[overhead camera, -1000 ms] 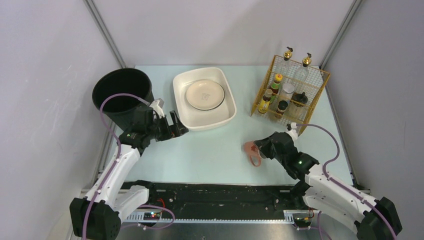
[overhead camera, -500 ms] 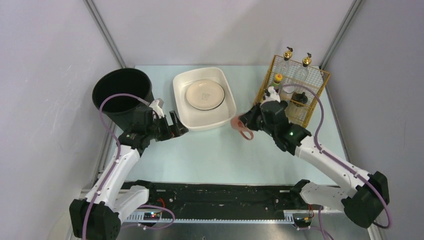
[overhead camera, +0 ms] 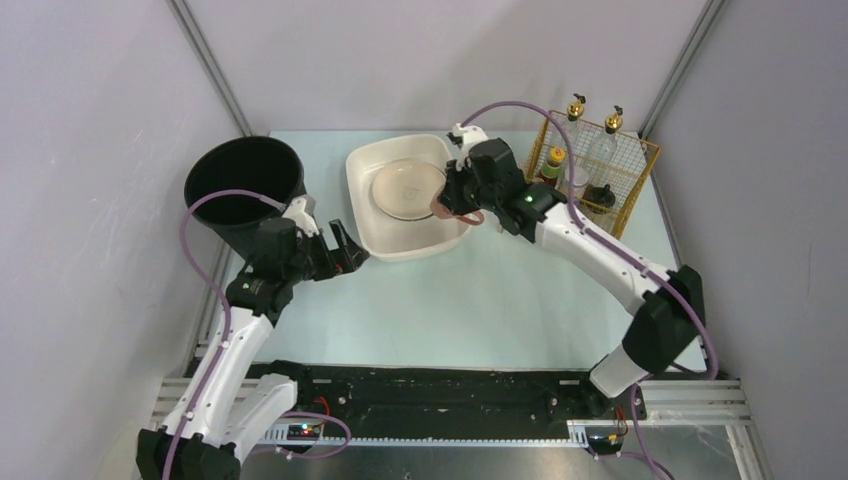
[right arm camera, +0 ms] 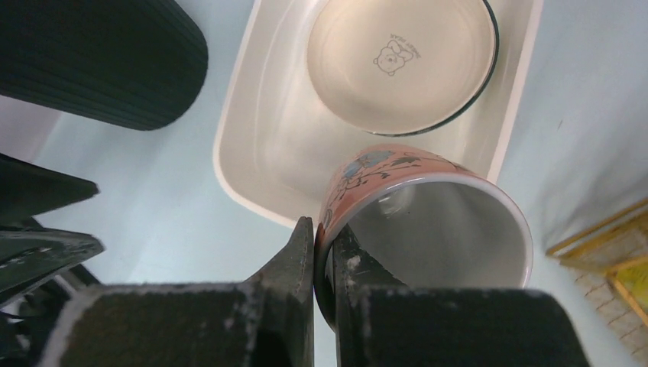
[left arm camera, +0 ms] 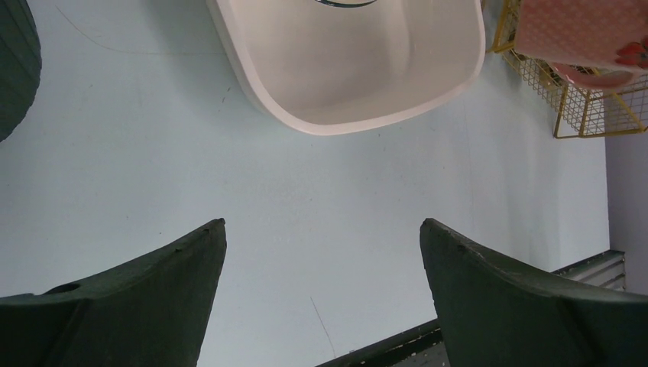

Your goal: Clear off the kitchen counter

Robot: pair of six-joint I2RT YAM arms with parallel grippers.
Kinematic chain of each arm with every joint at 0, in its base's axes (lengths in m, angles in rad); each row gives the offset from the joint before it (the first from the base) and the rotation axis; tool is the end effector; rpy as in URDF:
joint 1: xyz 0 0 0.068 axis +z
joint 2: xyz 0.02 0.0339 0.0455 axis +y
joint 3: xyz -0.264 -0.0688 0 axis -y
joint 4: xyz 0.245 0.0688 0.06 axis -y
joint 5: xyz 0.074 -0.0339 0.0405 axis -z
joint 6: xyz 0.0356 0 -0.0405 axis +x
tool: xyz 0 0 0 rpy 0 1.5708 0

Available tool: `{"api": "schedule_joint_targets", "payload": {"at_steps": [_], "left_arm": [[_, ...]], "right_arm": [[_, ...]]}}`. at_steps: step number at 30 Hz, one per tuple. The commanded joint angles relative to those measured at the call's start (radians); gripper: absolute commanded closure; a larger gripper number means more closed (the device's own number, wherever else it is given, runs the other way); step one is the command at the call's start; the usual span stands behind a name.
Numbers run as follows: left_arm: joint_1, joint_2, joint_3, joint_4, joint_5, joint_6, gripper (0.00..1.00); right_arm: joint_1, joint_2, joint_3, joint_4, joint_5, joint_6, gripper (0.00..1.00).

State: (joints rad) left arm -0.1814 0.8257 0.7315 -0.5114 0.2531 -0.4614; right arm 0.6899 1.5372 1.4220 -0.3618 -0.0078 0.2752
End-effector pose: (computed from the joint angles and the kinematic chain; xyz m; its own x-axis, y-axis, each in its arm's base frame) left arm 0.1752 -0.0412 0.2825 -0.6693 -0.3155 -0.6727 0.0884 0.8651 -0.4937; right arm 0.2765 0.2286 0.3585 -0.5152 -0.0728 -0.8540 -0.5214 0.8174 0.2449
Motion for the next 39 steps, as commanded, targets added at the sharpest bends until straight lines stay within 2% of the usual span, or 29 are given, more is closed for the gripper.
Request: {"api": "schedule_joint_targets", "payload": {"at_steps": [1, 7, 13, 17, 23, 32, 39], "left_arm": [[-0.007, -0.004, -0.012, 0.015, -0.011, 0.012, 0.0], [-0.006, -0.003, -0.015, 0.016, -0.001, 0.012, 0.0], [-0.006, -0.001, -0.016, 0.016, 0.004, 0.011, 0.0], [-0.006, 0.002, -0.015, 0.015, 0.008, 0.009, 0.0], [-0.006, -0.002, -0.015, 0.016, 0.008, 0.011, 0.0], [-0.006, -0.003, -0.016, 0.015, 0.009, 0.009, 0.0], [-0.006, -0.001, -0.017, 0.015, 0.011, 0.01, 0.0]], "right_arm": [[0.002, 0.107, 0.168, 0.023, -0.06, -0.208, 1.0], [0.005, 0.277, 0.319, -0.022, -0.189, -0.383, 1.0], [0.016, 0.33, 0.33, 0.003, -0.295, -0.575, 1.0], [0.023, 0.368, 0.351, -0.026, -0.333, -0.636, 1.0], [0.055, 0.432, 0.38, -0.103, -0.315, -0.696, 1.0], [0.088, 0.473, 0.377, -0.104, -0.302, -0.677, 1.0], [0.116, 0.521, 0.397, -0.138, -0.232, -0.671, 1.0]]}}
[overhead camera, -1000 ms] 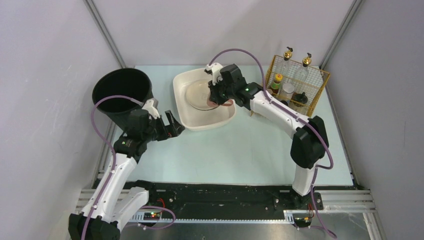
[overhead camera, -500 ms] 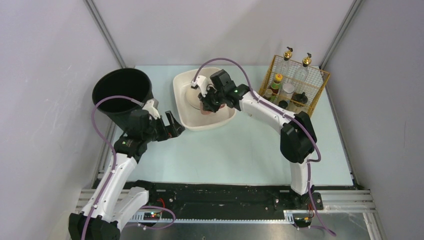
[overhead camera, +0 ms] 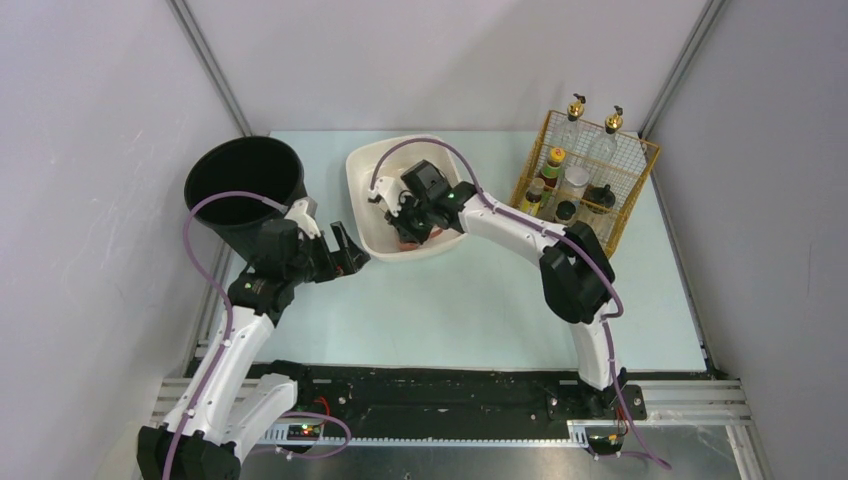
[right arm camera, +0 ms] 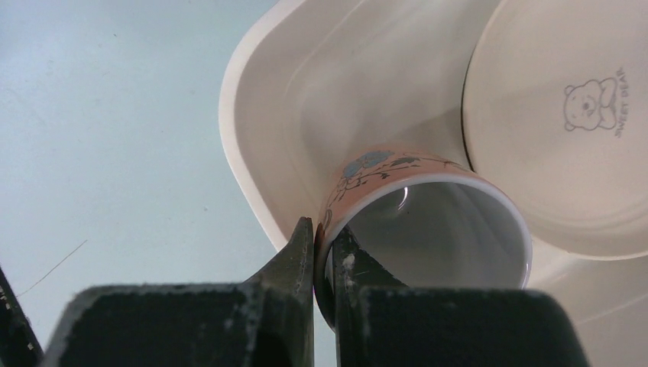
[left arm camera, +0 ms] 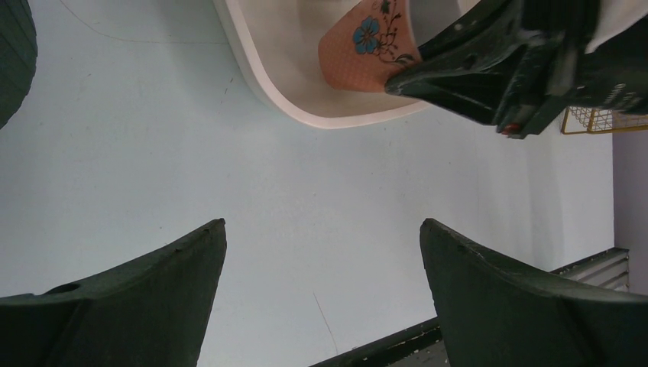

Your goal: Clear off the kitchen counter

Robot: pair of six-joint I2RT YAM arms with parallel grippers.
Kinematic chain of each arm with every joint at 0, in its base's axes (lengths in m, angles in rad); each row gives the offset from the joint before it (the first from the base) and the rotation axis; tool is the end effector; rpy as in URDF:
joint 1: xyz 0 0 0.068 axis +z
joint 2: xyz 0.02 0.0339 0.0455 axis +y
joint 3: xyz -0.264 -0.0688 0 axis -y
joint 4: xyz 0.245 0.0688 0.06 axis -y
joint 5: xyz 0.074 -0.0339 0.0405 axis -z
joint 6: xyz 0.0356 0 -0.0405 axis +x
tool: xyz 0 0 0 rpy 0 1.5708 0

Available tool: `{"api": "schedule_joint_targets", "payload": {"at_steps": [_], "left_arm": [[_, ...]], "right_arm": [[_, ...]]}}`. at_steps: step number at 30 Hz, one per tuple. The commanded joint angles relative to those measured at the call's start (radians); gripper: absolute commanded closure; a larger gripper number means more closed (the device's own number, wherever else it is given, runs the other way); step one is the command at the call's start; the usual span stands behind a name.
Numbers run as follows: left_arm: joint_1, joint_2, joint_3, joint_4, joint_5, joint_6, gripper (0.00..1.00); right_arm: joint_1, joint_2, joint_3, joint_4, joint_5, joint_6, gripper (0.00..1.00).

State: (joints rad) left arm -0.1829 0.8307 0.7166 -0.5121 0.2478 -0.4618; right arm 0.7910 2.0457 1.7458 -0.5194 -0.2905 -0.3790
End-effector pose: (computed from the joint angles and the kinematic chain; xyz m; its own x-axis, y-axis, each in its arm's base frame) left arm 0.1755 -0.0413 0.2766 -0.6816 -0.3132 -0.6613 0.0760 0.8686 -0.4897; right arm 0.3206 0.3387 0.2542 -0.1744 -0.6805 -0.7117 -0.9507 0.3045 -0.0582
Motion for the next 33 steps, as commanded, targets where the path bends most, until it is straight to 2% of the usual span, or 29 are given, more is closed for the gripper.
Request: {"api": "schedule_joint_targets", "payload": {"at_steps": [1, 5, 11, 16, 21, 26, 28, 31, 33], "left_arm": [[-0.004, -0.006, -0.002, 0.017, 0.017, 0.01, 0.0], [-0.004, -0.006, -0.003, 0.018, 0.018, 0.01, 0.0], [-0.004, 0.0, -0.003, 0.017, 0.024, 0.009, 0.0], [-0.004, 0.002, -0.003, 0.017, 0.029, 0.009, 0.0], [-0.004, 0.003, -0.003, 0.017, 0.03, 0.011, 0.0], [-0.005, 0.004, -0.004, 0.018, 0.03, 0.011, 0.0], [-0.005, 0.004, -0.003, 0.018, 0.03, 0.011, 0.0], [-0.005, 0.003, -0.003, 0.018, 0.031, 0.013, 0.0], [-0.005, 0.004, -0.003, 0.017, 0.039, 0.013, 0.0]], "right_arm": [[0.02, 0.022, 0.075, 0.02, 0.069, -0.008, 1.0], [0.023, 0.044, 0.09, 0.007, 0.093, 0.018, 1.0], [0.034, 0.066, 0.118, -0.011, 0.131, 0.033, 0.86], [0.045, 0.057, 0.117, -0.008, 0.147, 0.037, 0.68], [0.056, 0.035, 0.115, -0.001, 0.142, 0.047, 0.63], [0.065, -0.008, 0.11, 0.014, 0.151, 0.07, 0.5], [0.062, -0.036, 0.1, 0.031, 0.155, 0.103, 0.43], [0.062, -0.105, 0.077, 0.055, 0.192, 0.159, 0.05], [0.062, -0.15, 0.049, 0.079, 0.222, 0.195, 0.01]]}}
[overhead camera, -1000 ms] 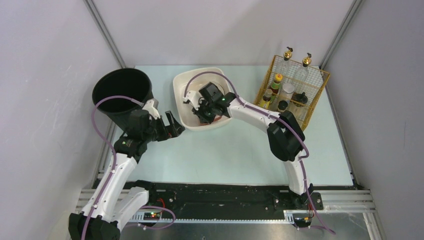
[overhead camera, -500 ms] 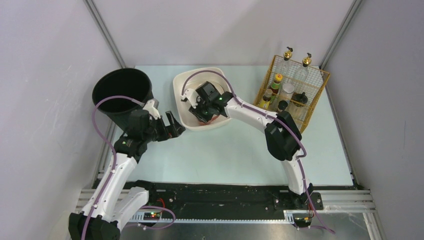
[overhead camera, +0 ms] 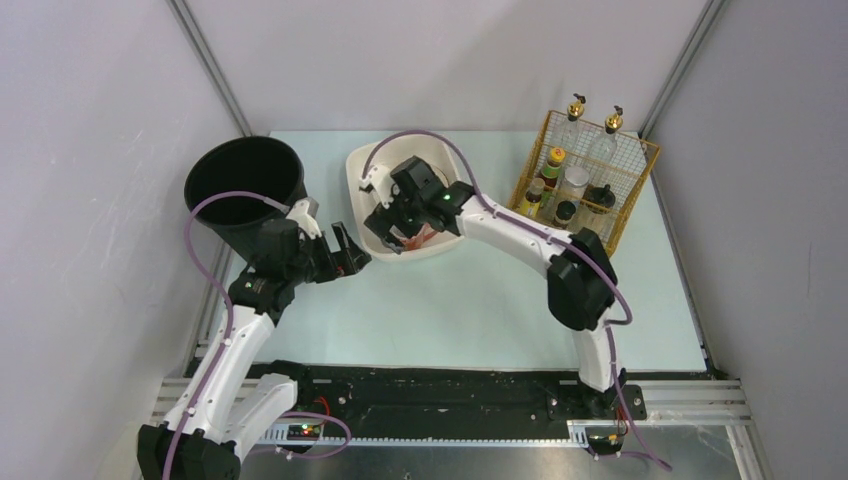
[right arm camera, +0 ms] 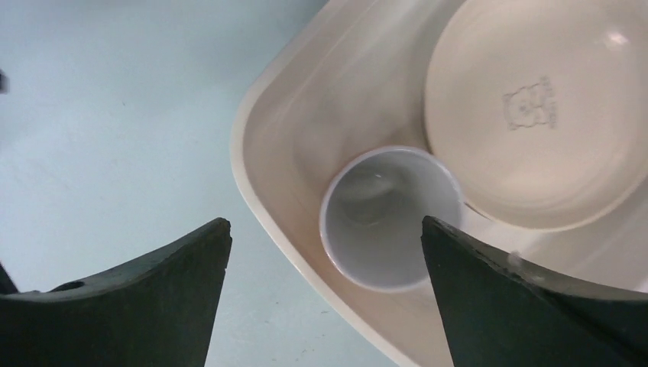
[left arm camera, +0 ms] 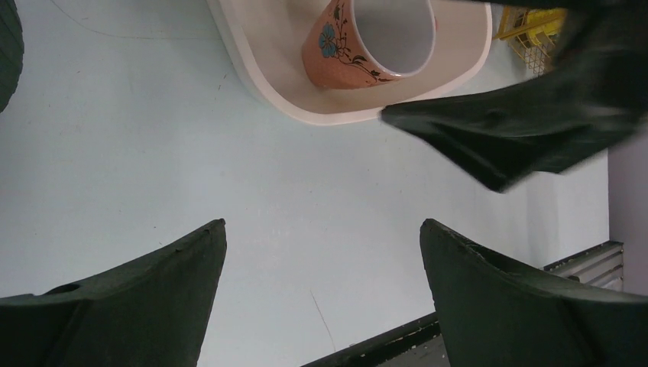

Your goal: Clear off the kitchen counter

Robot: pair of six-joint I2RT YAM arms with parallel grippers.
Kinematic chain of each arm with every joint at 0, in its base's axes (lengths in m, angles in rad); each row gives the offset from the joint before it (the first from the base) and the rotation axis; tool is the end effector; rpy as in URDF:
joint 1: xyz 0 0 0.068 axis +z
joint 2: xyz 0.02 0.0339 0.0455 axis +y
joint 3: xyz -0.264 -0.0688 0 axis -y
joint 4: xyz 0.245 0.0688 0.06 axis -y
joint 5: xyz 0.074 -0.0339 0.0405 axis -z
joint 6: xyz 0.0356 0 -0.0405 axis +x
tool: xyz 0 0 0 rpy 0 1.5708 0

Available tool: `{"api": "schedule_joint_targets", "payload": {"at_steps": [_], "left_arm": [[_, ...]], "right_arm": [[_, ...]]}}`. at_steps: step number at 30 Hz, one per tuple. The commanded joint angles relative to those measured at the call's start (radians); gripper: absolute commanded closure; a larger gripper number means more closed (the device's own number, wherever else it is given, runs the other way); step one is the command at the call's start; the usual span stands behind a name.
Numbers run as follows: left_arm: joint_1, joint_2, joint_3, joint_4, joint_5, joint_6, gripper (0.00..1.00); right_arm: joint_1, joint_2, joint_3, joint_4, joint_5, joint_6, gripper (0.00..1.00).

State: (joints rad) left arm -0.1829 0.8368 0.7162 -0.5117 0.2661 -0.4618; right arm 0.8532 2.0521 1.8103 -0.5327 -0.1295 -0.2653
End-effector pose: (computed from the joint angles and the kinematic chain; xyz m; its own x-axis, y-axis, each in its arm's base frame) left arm 0.1763 -0.0421 0.2756 -0.6914 -0.3093 -0.6529 0.0849 0.8627 -0.4986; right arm 0.3073 0.3591 0.2707 -0.2320 -0.6612 -0.7134 -0.9001 0.4240 -0.1003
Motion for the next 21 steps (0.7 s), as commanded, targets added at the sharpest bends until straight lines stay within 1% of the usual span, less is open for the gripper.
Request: {"api": "schedule_joint_targets", "payload": {"at_steps": [1, 5, 7, 11, 13, 15, 18, 21], "left_arm": [[-0.005, -0.001, -0.003, 0.017, 0.026, 0.014, 0.0], [-0.004, 0.005, -0.004, 0.017, 0.032, 0.015, 0.0], [-0.005, 0.005, -0.004, 0.017, 0.032, 0.016, 0.0], [-0.004, 0.008, -0.005, 0.016, 0.029, 0.016, 0.0], [-0.004, 0.009, -0.003, 0.017, 0.03, 0.018, 0.0], [-0.004, 0.008, -0.002, 0.017, 0.037, 0.018, 0.0], [-0.004, 0.007, -0.003, 0.017, 0.032, 0.019, 0.0], [-0.004, 0.008, -0.003, 0.017, 0.023, 0.02, 0.0]], "right_arm": [[0.002, -0.175, -0.042, 0.107, 0.071, 0.092, 0.01], [0.006, -0.291, -0.13, 0.13, 0.127, 0.175, 0.01], [0.005, -0.346, -0.166, 0.11, 0.156, 0.221, 0.0], [0.008, -0.45, -0.173, -0.01, 0.196, 0.297, 0.0], [0.015, -0.5, -0.197, -0.054, 0.245, 0.289, 0.01], [0.029, -0.555, -0.251, -0.062, 0.356, 0.282, 0.01], [0.048, -0.631, -0.336, -0.081, 0.436, 0.303, 0.01], [0.073, -0.725, -0.394, -0.092, 0.565, 0.368, 0.01]]}}
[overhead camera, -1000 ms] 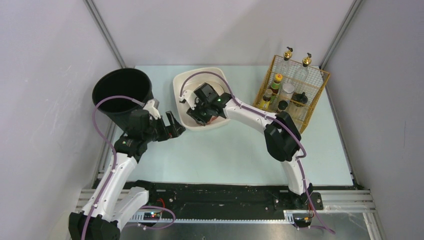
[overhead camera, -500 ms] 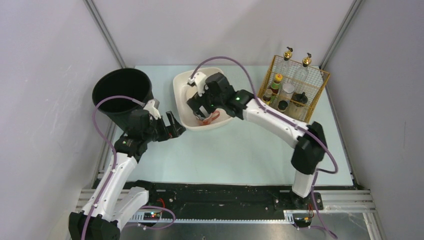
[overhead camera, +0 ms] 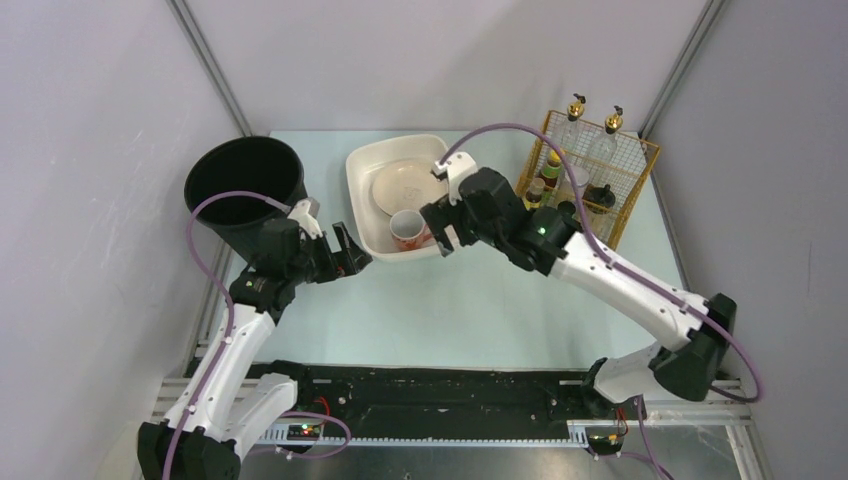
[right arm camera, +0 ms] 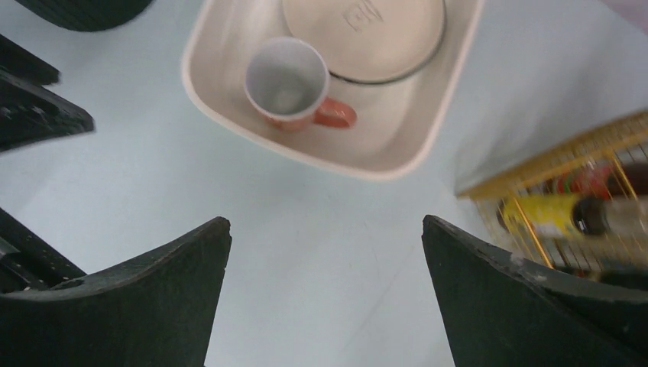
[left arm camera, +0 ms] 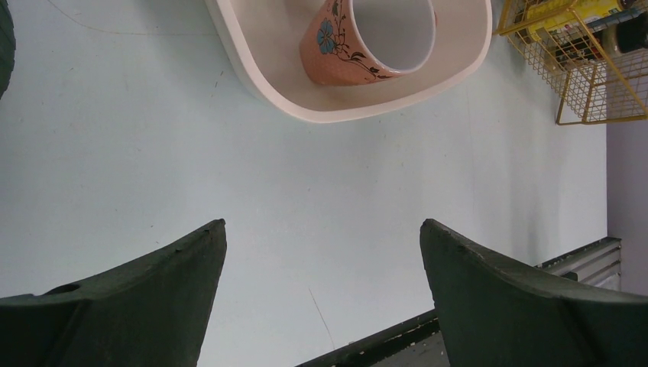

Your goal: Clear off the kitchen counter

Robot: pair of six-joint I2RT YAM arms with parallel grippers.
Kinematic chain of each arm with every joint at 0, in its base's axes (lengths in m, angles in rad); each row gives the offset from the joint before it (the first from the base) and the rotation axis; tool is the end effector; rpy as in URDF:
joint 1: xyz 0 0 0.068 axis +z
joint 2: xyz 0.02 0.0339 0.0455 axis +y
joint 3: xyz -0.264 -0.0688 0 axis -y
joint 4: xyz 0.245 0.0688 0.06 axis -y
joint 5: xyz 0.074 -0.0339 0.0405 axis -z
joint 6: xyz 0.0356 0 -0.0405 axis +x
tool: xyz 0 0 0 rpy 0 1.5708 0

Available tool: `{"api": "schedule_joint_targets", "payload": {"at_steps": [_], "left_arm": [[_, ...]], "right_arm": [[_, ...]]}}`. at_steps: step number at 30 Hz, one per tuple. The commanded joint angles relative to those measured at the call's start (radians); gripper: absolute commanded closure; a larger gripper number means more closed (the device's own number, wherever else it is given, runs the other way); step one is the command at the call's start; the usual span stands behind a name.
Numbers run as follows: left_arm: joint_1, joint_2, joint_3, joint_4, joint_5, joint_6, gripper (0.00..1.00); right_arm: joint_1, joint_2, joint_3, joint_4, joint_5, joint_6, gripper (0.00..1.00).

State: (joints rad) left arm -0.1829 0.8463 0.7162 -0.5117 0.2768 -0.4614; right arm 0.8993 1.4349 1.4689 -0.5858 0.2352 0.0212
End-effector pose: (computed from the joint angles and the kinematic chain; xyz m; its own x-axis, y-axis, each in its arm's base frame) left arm 0.1776 -0.0428 0.2741 -0.7008 -0.3059 -0.6444 0.0873 0.8598 -0.5031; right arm 0.2053 0.2450 0.3864 -0.3396 -0.3942 -0.8540 -0.6308 0.7689 -0.1041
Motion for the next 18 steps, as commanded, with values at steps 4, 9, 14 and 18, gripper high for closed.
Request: {"api": "schedule_joint_targets", "payload": {"at_steps": [4, 9, 14, 18], "left_arm": [[-0.004, -0.009, 0.001, 0.017, 0.008, 0.023, 0.0], [-0.005, -0.013, 0.002, 0.017, -0.011, 0.027, 0.0], [-0.004, -0.027, 0.007, 0.021, -0.009, 0.031, 0.0], [-0.005, -0.055, 0.005, 0.034, -0.009, 0.033, 0.0]], "right_arm": [[0.063, -0.206, -0.153, -0.051, 0.353, 0.126, 0.01], [0.096, -0.288, -0.204, -0.096, 0.456, 0.174, 0.0], [0.101, -0.381, -0.263, -0.104, 0.477, 0.223, 0.01], [0.102, -0.475, -0.306, -0.077, 0.457, 0.226, 0.01]]}}
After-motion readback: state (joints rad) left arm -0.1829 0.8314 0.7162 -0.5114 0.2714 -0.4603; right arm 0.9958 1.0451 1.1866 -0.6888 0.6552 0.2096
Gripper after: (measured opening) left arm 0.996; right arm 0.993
